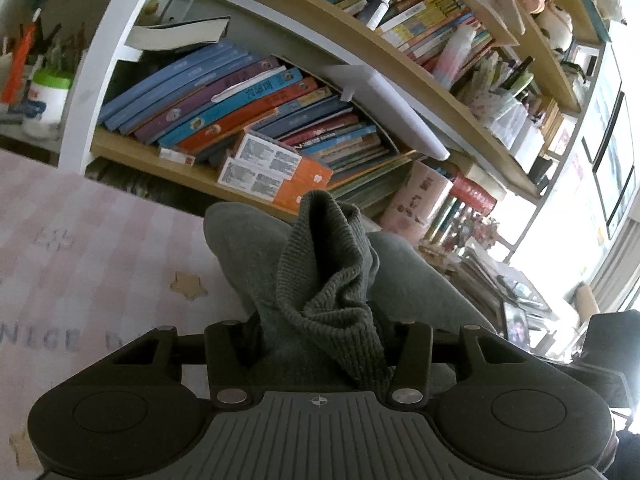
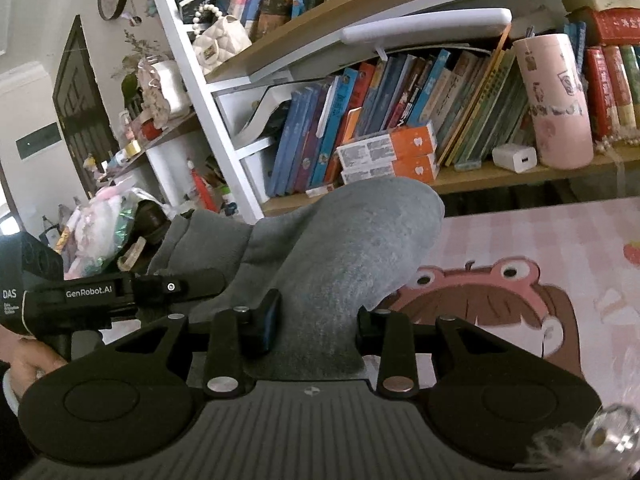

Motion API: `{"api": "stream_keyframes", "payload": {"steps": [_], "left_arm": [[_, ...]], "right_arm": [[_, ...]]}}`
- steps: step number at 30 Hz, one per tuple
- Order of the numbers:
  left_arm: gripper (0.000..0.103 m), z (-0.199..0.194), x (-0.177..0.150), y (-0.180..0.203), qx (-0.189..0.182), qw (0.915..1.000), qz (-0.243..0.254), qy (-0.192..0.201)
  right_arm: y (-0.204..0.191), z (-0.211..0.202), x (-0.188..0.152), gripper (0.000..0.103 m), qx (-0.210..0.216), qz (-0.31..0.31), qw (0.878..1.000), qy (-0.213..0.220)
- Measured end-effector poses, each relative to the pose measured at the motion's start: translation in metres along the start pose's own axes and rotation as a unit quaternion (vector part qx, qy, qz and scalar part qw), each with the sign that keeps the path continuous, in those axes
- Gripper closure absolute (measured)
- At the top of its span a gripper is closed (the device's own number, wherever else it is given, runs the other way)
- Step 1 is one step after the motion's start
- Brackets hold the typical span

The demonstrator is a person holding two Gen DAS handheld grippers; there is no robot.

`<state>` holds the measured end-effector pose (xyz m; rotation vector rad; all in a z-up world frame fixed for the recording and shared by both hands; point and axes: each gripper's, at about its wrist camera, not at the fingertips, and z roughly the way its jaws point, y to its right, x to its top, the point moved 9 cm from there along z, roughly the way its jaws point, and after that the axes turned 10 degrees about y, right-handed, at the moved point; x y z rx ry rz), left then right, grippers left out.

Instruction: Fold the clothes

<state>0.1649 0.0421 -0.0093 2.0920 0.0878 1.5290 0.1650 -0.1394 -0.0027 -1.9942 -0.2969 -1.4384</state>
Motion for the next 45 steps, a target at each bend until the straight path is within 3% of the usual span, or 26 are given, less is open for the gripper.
{"api": "stream_keyframes", "payload": {"steps": [18, 32, 35, 38, 42, 45], "left_arm": [[0.056, 0.114, 0.022, -0.048, 0.008, 0.9979, -0.064, 0.01], [0.055, 0.156, 0.023, -0.07, 0.006, 0.994, -0.109, -0.002], [0.048, 0.157, 0.021, -0.073, 0.01, 0.994, -0.108, -0.004], [0.03, 0.155, 0.02, -0.073, 0.024, 0.9958, -0.088, -0.004], [0.027, 0.137, 0.025, -0.07, 0.032, 0.9982, -0.05, 0.006], [0.022, 0.115, 0.032, -0.069, 0.045, 0.9983, -0.022, 0.031]], "right_arm": [[0.078, 0.096, 0.027, 0.072, -0.048, 0.059, 0.997, -0.012], [0.128, 0.126, 0.025, 0.07, -0.055, 0.152, 0.987, -0.015], [0.126, 0.127, 0.021, 0.062, -0.066, 0.133, 0.989, -0.015], [0.125, 0.125, 0.019, 0.048, -0.082, 0.111, 0.99, -0.013], [0.121, 0.112, 0.021, 0.036, -0.086, 0.087, 0.993, 0.0], [0.114, 0.099, 0.023, 0.033, -0.09, 0.067, 0.994, 0.016]]}}
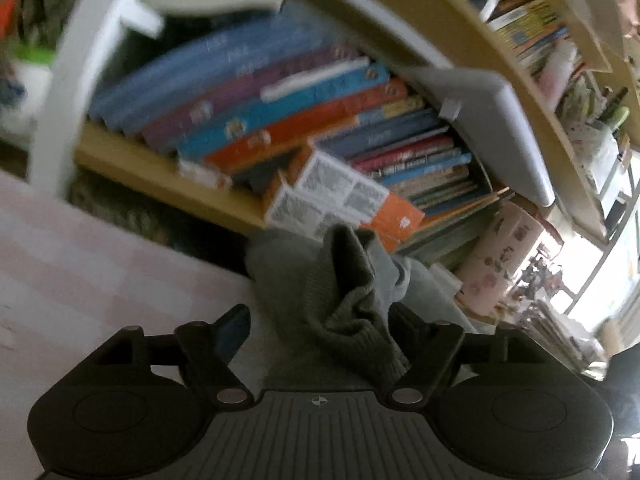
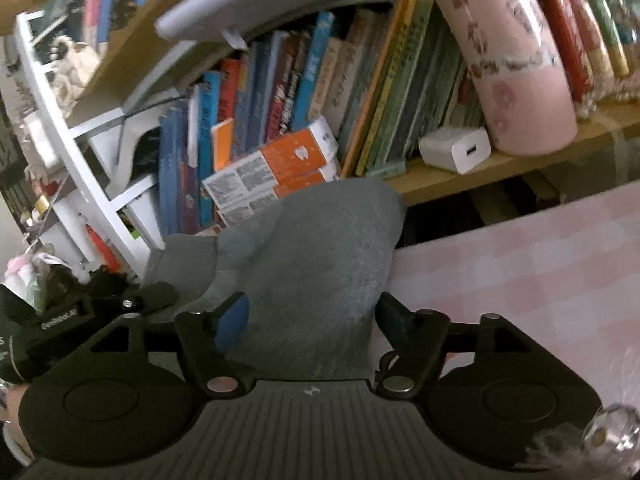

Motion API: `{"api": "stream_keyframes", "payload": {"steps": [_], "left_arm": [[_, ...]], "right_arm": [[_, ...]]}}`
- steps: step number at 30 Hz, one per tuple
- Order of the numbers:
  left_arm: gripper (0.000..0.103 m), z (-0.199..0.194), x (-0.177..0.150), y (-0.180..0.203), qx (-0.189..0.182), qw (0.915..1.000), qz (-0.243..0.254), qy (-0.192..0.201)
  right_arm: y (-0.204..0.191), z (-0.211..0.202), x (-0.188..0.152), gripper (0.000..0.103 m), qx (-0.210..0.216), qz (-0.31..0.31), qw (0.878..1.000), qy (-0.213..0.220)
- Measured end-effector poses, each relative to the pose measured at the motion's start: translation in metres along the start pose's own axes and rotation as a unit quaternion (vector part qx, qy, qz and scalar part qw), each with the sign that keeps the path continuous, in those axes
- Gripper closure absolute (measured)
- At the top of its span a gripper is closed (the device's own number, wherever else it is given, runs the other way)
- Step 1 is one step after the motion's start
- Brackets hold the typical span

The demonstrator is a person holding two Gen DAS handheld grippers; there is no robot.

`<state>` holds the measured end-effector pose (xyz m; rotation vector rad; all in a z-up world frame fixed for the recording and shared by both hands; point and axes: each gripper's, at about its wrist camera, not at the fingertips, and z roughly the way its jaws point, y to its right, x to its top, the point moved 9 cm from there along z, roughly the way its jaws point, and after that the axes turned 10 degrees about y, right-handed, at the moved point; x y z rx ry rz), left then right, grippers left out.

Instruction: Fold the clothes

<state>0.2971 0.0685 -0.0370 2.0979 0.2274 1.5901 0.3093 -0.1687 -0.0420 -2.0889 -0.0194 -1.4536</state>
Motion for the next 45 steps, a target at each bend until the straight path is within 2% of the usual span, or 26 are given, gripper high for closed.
{"api": "stream_keyframes", "payload": {"steps": [5, 12, 17, 23, 28, 33, 37, 45], "left_arm": [[0.02, -0.034, 0.006, 0.002, 0.015, 0.9993, 0.011, 0.032], [0.014, -0.072, -0.009, 0.023, 0.033, 0.9982, 0.034, 0.036], [0.012, -0.104, -0.025, 0.047, 0.049, 0.9938, 0.089, 0.044], [0.007, -0.131, -0.039, 0.071, 0.082, 0.9804, 0.169, 0.061], [0.004, -0.14, -0.049, 0.084, 0.082, 0.9768, 0.191, 0.051], [0.001, -0.138, -0.052, 0.086, 0.093, 0.9715, 0.213, 0.048], [0.001, -0.138, -0.053, 0.082, 0.098, 0.9726, 0.206, 0.043], [0.0, -0.138, -0.056, 0.086, 0.106, 0.9678, 0.225, 0.04]], "right_arm": [[-0.013, -0.026, -0.005, 0.031, -0.013, -0.021, 0.999, 0.021], [-0.04, -0.073, -0.024, 0.027, -0.047, -0.074, 0.995, 0.037], [-0.058, -0.106, -0.036, 0.023, -0.068, -0.137, 0.987, 0.051], [-0.07, -0.131, -0.046, 0.017, -0.098, -0.174, 0.978, 0.067], [-0.067, -0.137, -0.05, 0.015, -0.133, -0.192, 0.97, 0.064], [-0.07, -0.144, -0.053, 0.009, -0.138, -0.206, 0.966, 0.073], [-0.073, -0.146, -0.053, 0.005, -0.143, -0.224, 0.96, 0.085], [-0.07, -0.146, -0.051, 0.003, -0.152, -0.22, 0.96, 0.087]]}}
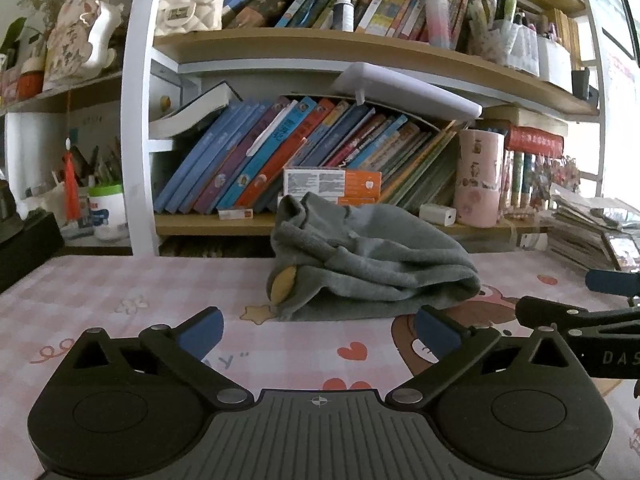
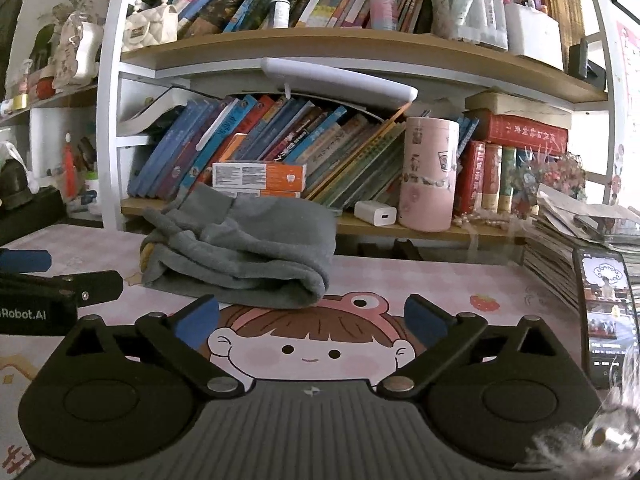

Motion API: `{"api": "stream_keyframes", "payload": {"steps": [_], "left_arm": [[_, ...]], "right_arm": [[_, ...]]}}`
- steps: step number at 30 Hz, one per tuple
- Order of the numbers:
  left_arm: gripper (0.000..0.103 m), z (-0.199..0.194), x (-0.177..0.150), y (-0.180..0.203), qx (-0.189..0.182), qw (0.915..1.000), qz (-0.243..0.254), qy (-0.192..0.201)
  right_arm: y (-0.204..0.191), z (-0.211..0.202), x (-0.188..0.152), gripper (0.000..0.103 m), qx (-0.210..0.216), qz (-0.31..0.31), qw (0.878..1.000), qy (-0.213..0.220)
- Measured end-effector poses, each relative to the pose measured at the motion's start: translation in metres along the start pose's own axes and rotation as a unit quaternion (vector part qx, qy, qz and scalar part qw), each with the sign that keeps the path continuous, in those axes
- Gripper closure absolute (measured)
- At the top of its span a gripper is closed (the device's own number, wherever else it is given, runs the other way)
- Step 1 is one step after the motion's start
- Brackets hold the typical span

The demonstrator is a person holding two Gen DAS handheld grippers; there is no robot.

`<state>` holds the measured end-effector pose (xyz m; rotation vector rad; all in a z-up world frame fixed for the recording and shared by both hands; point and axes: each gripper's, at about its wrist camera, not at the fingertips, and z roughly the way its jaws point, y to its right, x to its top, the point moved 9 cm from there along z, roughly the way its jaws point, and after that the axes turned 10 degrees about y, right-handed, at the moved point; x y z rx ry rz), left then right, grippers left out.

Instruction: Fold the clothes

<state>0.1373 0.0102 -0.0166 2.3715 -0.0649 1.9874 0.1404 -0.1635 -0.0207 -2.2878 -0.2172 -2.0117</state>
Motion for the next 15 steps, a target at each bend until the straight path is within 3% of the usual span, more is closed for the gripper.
{"api": "stream_keyframes", "payload": {"steps": [15], "left_arm": [[0.0, 0.0025, -0.0009, 0.0011, 0.005, 0.9999, 0.008, -0.01]], "right_arm": [[0.0011, 0.0026, -0.0011, 0.0, -0.005, -0.003, 1.0, -0.007]]}}
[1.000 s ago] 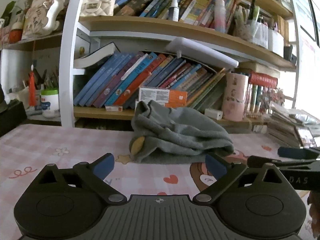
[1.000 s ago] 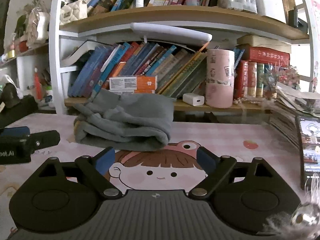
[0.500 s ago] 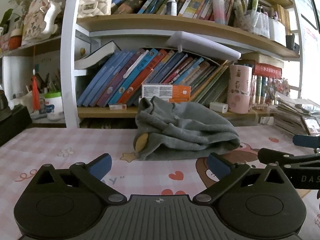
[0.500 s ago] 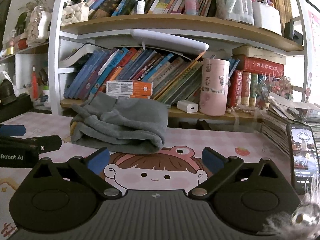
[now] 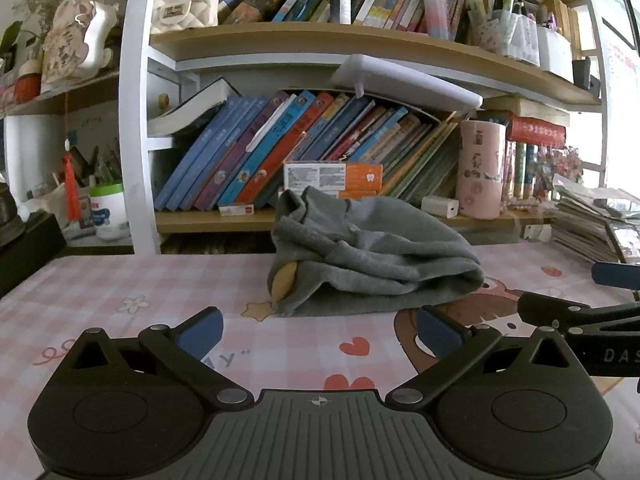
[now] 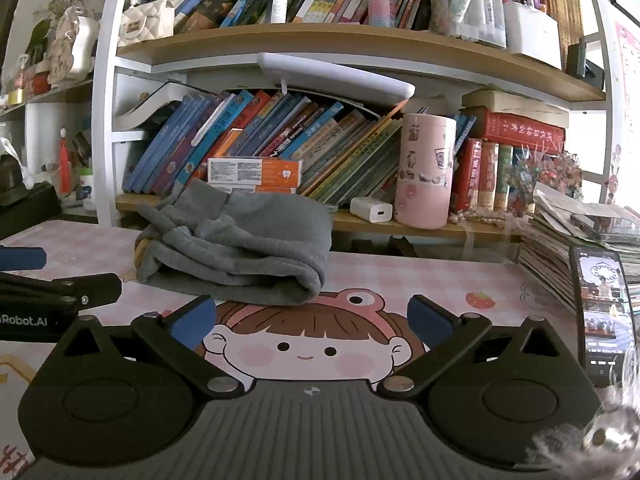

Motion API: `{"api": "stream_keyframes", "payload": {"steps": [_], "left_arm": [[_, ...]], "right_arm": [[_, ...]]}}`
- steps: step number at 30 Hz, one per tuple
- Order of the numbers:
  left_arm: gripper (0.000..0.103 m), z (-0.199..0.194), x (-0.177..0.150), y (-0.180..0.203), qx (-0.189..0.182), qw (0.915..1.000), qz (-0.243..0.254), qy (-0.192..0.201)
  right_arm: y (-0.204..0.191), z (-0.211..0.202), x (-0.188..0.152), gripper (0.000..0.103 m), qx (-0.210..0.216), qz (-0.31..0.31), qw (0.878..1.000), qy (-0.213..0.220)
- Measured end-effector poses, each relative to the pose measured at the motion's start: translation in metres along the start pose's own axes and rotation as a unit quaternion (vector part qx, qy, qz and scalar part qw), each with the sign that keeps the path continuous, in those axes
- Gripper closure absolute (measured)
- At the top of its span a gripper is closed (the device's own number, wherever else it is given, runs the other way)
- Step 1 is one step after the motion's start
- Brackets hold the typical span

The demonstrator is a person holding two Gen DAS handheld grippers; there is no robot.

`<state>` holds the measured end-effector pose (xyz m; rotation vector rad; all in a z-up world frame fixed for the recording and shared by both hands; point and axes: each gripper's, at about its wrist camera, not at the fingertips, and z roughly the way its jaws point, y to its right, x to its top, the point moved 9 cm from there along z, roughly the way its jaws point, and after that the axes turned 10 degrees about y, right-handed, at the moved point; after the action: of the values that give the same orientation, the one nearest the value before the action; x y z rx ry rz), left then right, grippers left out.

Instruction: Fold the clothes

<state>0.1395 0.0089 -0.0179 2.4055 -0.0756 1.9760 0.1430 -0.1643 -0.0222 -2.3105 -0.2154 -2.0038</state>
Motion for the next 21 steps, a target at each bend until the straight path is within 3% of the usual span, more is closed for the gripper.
{"api": "stream_keyframes", "payload": {"steps": [21], "left_arm": [[0.0, 0.0018, -0.001, -0.0001, 0.002, 1.0, 0.004, -0.009]], "right_arm": [[-0.0017, 0.001, -0.0007, 0.0, 0.003, -0.002, 1.0, -0.004]]}}
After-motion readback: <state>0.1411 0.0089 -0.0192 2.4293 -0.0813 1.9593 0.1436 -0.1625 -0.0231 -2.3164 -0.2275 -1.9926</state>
